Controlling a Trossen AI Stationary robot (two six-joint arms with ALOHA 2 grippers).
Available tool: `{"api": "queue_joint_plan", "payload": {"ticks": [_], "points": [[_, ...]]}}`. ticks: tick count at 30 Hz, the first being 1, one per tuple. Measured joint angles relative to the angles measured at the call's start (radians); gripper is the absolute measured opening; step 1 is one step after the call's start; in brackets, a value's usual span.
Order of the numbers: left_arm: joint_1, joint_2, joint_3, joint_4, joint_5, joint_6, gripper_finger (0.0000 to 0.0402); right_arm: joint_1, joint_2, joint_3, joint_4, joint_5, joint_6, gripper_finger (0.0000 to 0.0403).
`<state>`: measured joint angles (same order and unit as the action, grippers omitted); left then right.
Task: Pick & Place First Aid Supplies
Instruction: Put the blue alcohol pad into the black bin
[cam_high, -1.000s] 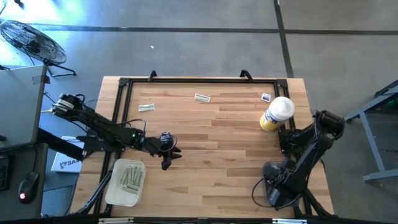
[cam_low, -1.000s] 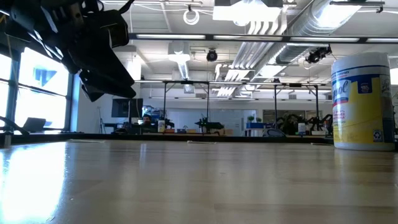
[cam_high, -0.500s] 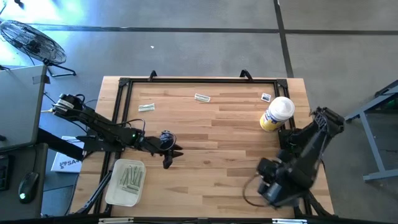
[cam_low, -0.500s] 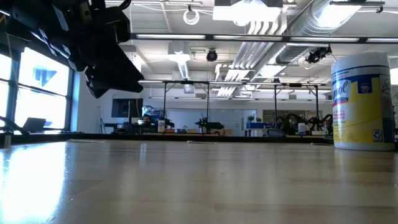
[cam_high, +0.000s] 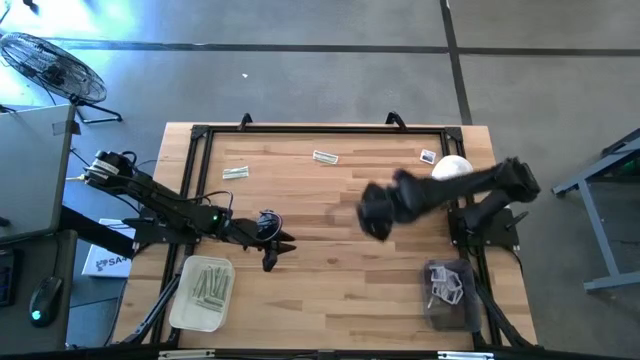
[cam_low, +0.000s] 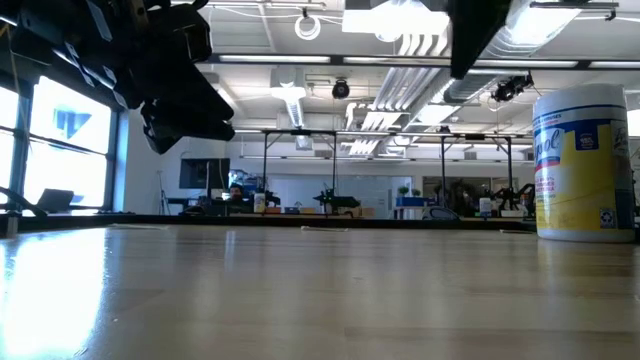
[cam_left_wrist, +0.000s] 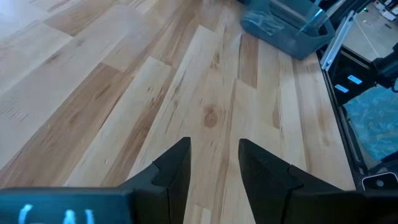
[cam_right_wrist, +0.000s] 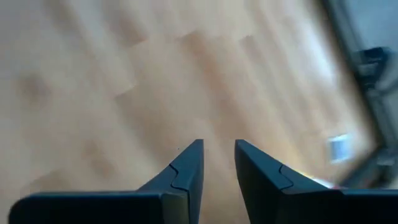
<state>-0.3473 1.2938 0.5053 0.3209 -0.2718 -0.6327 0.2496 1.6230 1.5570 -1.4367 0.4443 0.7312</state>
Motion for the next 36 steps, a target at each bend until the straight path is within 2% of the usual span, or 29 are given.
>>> {"api": "queue_joint_plan", "payload": {"ticks": [5,9,14,17,24,28,32,36], "points": [[0.0,0.0,0.0,-0.001,0.0,0.0,0.0133,-0.266,0.0,0.0,-0.007,0.014,-0.191,0.0089],[0.0,0.0,0.0,-0.001,0.0,0.0,0.0133,-0.469,0.0,-0.005,0.005,-0.006,-0.298,0.0117],[0.0,0.0,0.0,-0.001,0.0,0.0,0.0133,-0.676,0.0,-0.131,0.096,0.047,-0.23,0.0169],[0.0,0.0,0.0,-0.002,-0.001,0.0,0.0133,-0.781,0.0,-0.266,0.208,-0.024,-0.172,0.0191],[0.0,0.0,0.0,-0.007,-0.001,0.001,0.0133,-0.966,-0.007,-0.505,0.501,-0.139,-0.133,0.0212],[0.0,0.0,0.0,-0.01,-0.001,0.014,0.0133,-1.035,-0.008,-0.548,0.555,-0.135,-0.101,0.0213],[0.0,0.0,0.0,-0.01,-0.002,0.034,0.0133,-1.099,-0.008,-0.592,0.607,-0.217,-0.141,0.0207],[0.0,0.0,0.0,-0.01,-0.003,0.034,0.0133,-1.16,-0.008,-0.658,0.673,-0.231,-0.161,0.0198]]}}
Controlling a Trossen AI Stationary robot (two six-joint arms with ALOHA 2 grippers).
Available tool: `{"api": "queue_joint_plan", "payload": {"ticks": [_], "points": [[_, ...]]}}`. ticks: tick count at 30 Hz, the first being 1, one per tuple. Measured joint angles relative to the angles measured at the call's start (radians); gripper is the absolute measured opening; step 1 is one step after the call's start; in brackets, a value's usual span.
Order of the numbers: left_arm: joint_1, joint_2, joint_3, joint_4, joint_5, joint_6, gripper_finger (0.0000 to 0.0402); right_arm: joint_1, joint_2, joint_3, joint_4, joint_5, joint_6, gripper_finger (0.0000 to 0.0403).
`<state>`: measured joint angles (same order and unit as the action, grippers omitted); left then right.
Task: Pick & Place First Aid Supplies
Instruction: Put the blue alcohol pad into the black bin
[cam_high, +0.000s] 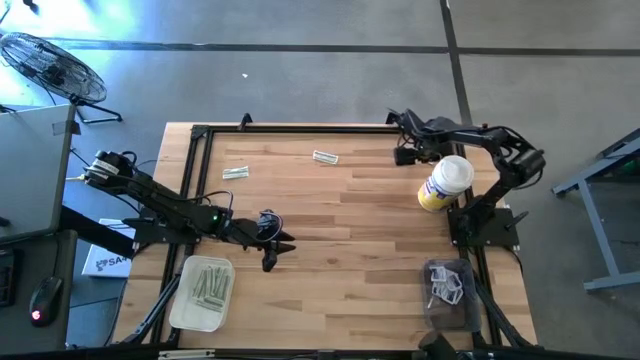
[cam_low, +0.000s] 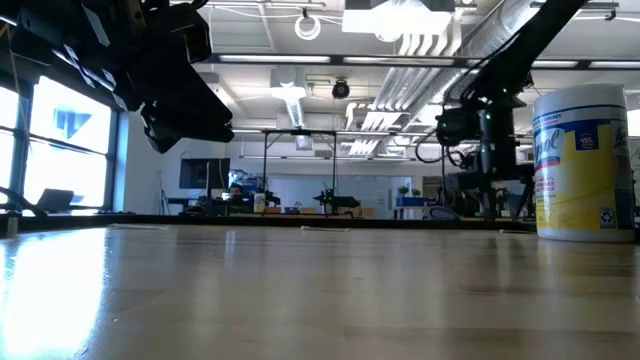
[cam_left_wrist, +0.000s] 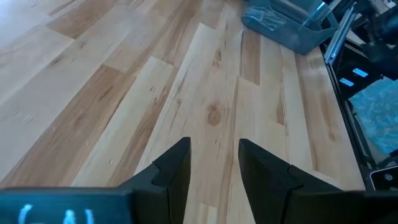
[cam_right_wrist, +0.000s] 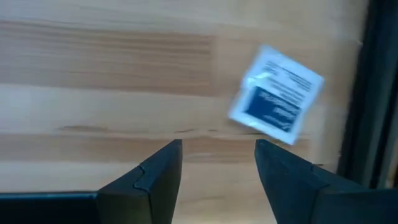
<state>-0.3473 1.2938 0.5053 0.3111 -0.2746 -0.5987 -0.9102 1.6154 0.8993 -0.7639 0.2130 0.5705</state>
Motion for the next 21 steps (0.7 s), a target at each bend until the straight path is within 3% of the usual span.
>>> {"api": "queue_joint_plan", "payload": {"ticks": [12,21], "points": [[0.0,0.0,0.0,-0.006,-0.001,0.0,0.0133,-0.02,-0.006,-0.055,0.149,0.08,0.084,0.0166],[0.0,0.0,0.0,-0.01,0.002,0.002,0.0133,0.023,-0.006,-0.1,0.224,0.198,0.216,0.015]]}}
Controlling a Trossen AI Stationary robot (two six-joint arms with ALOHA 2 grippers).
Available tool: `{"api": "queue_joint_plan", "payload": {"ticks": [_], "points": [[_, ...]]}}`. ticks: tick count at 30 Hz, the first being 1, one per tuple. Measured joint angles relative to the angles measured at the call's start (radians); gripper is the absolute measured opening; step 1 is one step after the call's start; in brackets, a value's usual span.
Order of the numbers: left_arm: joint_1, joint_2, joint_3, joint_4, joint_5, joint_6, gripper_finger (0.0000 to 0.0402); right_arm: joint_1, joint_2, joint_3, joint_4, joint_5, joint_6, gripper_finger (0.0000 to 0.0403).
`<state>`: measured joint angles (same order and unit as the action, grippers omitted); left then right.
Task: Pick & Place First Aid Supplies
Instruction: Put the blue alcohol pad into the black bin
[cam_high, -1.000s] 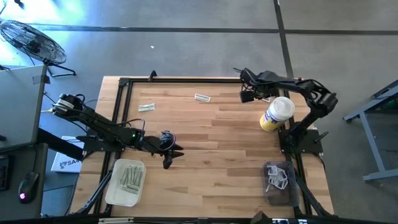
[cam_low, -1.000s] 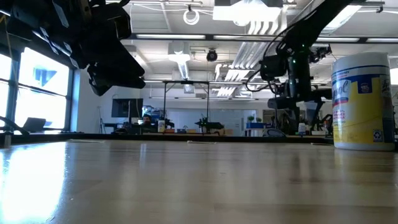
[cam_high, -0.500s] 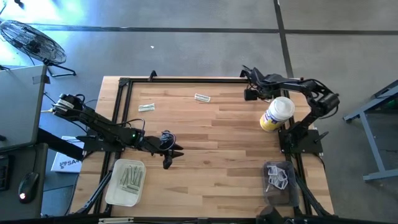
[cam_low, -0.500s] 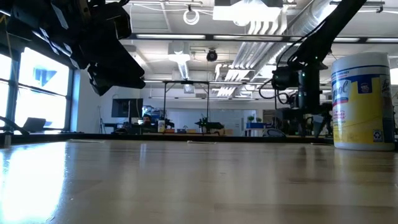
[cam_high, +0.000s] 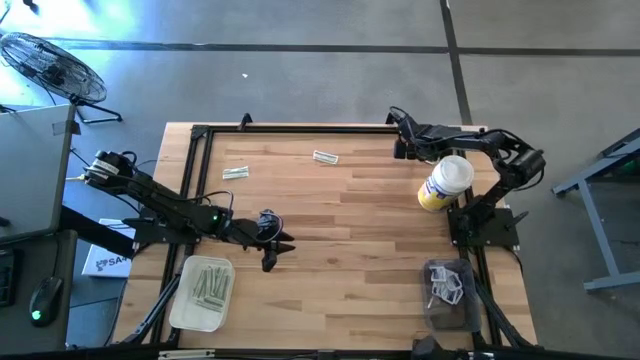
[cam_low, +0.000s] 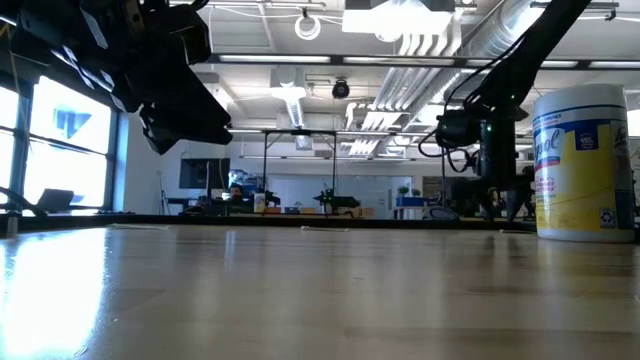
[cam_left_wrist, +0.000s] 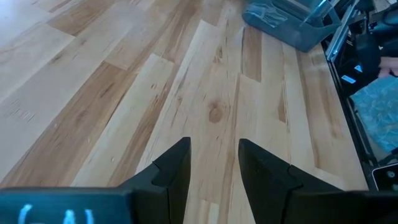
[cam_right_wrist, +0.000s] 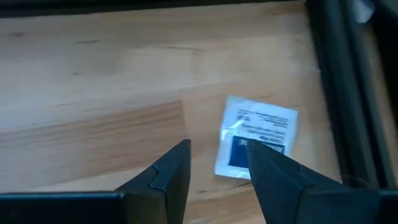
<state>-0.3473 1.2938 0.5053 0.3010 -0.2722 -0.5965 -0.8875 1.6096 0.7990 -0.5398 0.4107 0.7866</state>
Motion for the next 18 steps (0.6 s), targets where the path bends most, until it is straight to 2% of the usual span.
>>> {"api": "queue_joint_plan", "payload": {"ticks": [3,7,18], "points": [[0.0,0.0,0.0,-0.008,0.0,0.0,0.0133,0.02,0.0,-0.031,0.032,0.064,0.022,0.0152],[0.0,0.0,0.0,-0.013,0.0,0.001,0.0133,0.047,0.0,-0.062,0.068,0.097,0.023,0.0153],[0.0,0.0,0.0,-0.013,0.002,-0.003,0.0133,0.052,0.001,-0.061,0.024,0.048,-0.035,0.013]]}}
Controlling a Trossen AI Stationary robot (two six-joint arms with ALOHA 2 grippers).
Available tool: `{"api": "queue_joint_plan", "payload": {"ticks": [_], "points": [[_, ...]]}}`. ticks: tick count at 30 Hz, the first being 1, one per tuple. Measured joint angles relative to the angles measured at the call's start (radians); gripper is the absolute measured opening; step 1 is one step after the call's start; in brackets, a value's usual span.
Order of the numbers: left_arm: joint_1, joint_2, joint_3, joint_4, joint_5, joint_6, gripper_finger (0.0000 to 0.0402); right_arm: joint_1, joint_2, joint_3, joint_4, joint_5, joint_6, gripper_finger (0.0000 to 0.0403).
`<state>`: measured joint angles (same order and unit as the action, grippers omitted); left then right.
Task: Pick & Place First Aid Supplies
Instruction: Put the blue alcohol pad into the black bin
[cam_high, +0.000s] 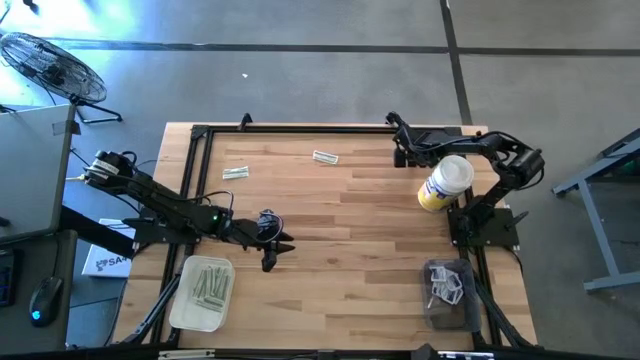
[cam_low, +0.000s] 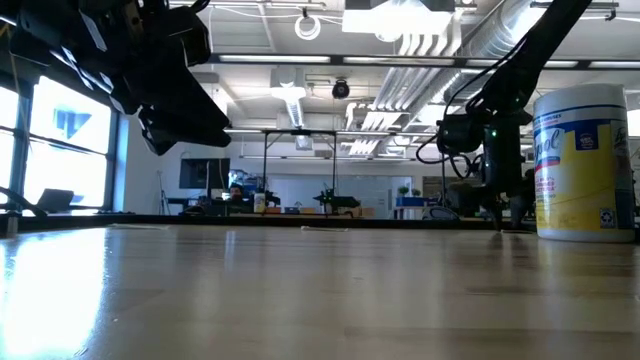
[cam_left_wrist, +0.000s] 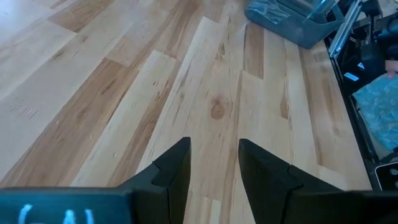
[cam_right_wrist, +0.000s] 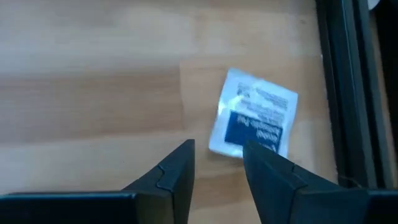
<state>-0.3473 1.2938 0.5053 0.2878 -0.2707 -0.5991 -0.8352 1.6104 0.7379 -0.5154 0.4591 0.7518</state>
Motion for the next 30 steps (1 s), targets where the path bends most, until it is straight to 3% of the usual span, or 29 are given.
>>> {"api": "queue_joint_plan", "payload": {"ticks": [4,15,30], "points": [[0.0,0.0,0.0,0.0,0.001,-0.004,0.0133,0.0,0.0,0.0,-0.013,-0.004,-0.013,0.0129],[0.0,0.0,0.0,-0.005,0.001,-0.008,0.0133,0.028,0.013,-0.041,0.115,0.086,0.139,0.013],[0.0,0.0,0.0,-0.007,0.015,-0.007,0.0133,0.031,0.005,-0.036,0.075,0.03,0.083,0.0118]]}}
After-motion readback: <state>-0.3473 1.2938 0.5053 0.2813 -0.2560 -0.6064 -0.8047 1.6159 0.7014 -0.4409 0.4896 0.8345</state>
